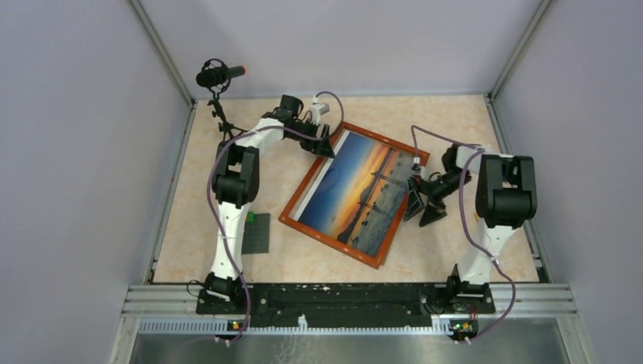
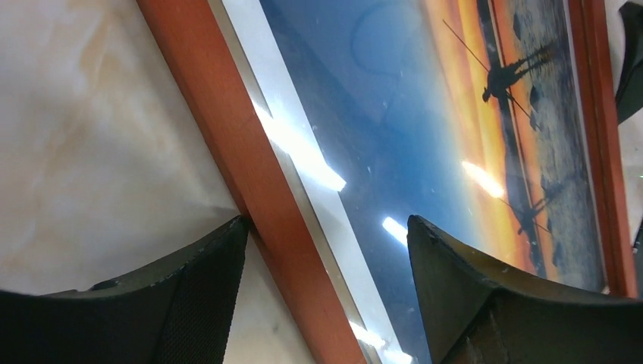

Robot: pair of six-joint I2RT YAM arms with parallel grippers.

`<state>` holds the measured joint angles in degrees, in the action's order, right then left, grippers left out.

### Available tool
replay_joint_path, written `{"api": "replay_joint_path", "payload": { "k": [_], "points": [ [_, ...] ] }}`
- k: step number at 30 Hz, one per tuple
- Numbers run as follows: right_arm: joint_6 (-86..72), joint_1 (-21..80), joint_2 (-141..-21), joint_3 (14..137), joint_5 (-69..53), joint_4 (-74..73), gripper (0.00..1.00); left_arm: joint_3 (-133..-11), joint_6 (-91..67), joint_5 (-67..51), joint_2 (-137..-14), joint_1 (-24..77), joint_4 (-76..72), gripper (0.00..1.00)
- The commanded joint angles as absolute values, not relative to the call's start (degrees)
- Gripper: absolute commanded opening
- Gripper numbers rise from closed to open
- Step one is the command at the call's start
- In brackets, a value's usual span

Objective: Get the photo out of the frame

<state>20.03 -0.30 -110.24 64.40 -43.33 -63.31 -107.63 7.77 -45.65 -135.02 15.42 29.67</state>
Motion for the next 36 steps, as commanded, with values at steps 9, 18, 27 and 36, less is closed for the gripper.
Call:
{"api": "replay_joint_path", "payload": {
  "k": [9,18,27,36],
  "points": [
    [33.87,-11.87,-109.76,90.0,-37.04,-73.18,0.91,-132.97,14.78,-38.33,-148.66,19.92,35.18,0.88],
    [19.54,-8.56,-125.75,117.55,-36.26,-63.39,0.91,-100.99,36.81,-30.82,-114.25,18.75,31.86,0.99],
    [17.32,-1.14,-136.47,129.17,-34.48,-60.36,0.91,-60.27,57.16,-24.01,-79.79,27.92,31.67,0.99],
    [19.87,-0.91,-137.52,124.3,-34.04,-58.8,0.91,-41.48,55.18,-12.89,-68.2,44.24,15.23,0.99]
  ]
}}
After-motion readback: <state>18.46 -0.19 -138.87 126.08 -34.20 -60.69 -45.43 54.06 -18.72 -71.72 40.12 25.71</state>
